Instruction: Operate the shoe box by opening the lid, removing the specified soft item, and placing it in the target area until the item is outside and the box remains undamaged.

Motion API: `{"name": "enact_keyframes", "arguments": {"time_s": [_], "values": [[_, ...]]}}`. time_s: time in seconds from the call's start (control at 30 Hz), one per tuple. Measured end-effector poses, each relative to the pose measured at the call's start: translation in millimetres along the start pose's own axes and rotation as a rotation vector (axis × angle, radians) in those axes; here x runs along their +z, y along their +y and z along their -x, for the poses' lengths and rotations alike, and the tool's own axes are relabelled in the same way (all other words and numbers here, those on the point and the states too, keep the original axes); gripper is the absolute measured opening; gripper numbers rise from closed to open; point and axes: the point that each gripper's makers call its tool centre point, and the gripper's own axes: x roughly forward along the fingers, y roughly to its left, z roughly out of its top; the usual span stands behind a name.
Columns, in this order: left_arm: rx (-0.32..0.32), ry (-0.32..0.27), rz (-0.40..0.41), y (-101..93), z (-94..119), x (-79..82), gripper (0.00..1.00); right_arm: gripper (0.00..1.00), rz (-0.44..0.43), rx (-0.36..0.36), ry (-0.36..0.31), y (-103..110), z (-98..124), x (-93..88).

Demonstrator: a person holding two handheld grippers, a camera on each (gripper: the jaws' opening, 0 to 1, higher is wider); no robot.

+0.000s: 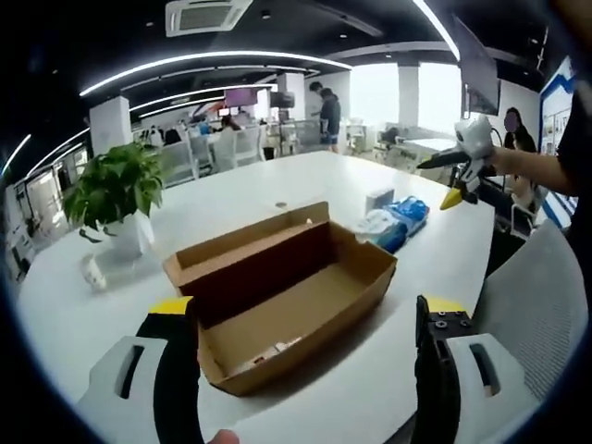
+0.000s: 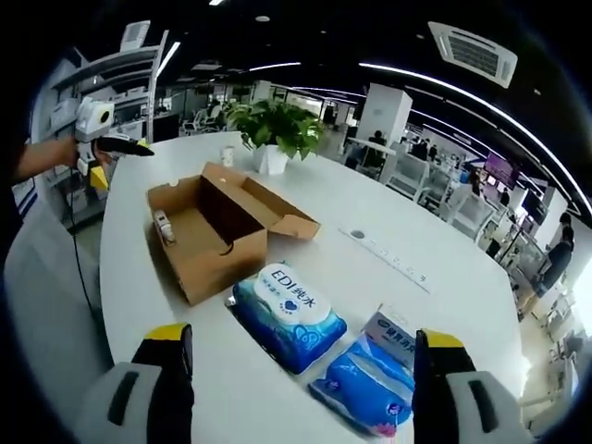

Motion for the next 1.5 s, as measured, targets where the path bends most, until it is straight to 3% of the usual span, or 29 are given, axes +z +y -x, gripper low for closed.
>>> {"name": "enact_keyframes", "arguments": {"time_s": [0.23, 0.4, 1.0, 1.3, 1.5], "values": [[-0.009, 0.009, -0.028, 5.9, -7, 7.6, 0.96, 0.99, -0.011, 0.001, 0.001, 14, 2, -4.8], [-0.022, 0.017, -0.046, 9.9, -11, 13.0, 0.95, 0.99, 0.028, 0.012, 0.016, 22, 2, -9.9], [-0.064, 0.073, -0.139, 27.7, -33, 23.7, 0.90, 0.99, -0.108, -0.010, -0.046, 46, 30, -19.4], [-0.090, 0.118, -0.167, 32.8, -41, 16.9, 0.85, 0.99, -0.156, -0.048, -0.095, 55, 42, -17.1], [-0.116, 0.185, -0.215, 36.1, -52, 5.4, 0.81, 0.99, -0.178, -0.048, -0.090, 65, 46, -22.9]]}}
